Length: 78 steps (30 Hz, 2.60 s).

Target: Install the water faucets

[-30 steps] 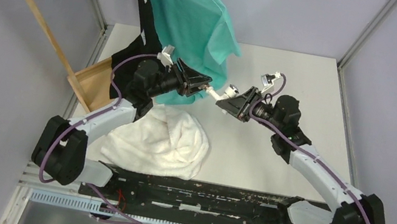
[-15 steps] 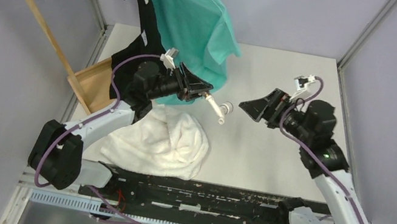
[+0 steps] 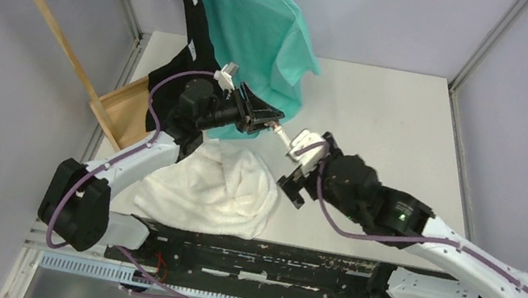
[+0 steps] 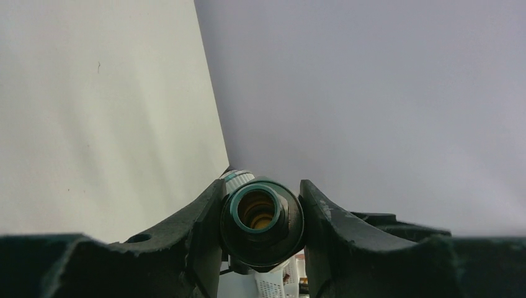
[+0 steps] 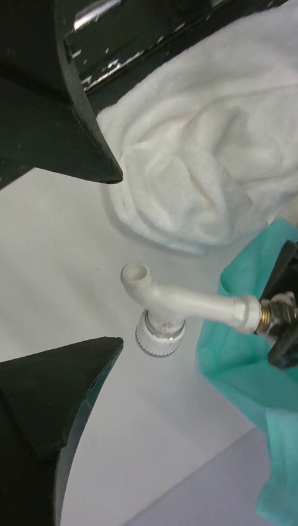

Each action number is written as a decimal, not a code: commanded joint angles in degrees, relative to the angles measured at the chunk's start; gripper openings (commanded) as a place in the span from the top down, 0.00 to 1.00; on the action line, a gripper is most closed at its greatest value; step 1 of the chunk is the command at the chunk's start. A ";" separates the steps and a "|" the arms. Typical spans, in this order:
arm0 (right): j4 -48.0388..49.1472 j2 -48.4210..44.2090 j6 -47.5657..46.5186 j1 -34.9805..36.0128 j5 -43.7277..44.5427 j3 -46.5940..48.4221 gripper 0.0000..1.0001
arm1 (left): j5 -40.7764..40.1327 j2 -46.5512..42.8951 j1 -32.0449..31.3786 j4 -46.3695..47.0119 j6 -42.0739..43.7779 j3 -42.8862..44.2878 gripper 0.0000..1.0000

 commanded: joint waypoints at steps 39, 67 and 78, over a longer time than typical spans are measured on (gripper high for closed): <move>32.85 7.96 48.71 -23.42 -42.43 -10.48 1.00 | 3.54 -2.31 0.00 6.55 4.48 1.26 0.97; -5.87 -1.74 13.12 -22.68 -10.90 -1.01 0.10 | -4.77 -4.59 -0.01 4.87 -0.49 -1.24 0.97; 4.64 1.07 22.04 -14.60 -13.97 -2.26 0.05 | -9.21 -4.51 -0.85 3.18 -0.91 -2.31 0.97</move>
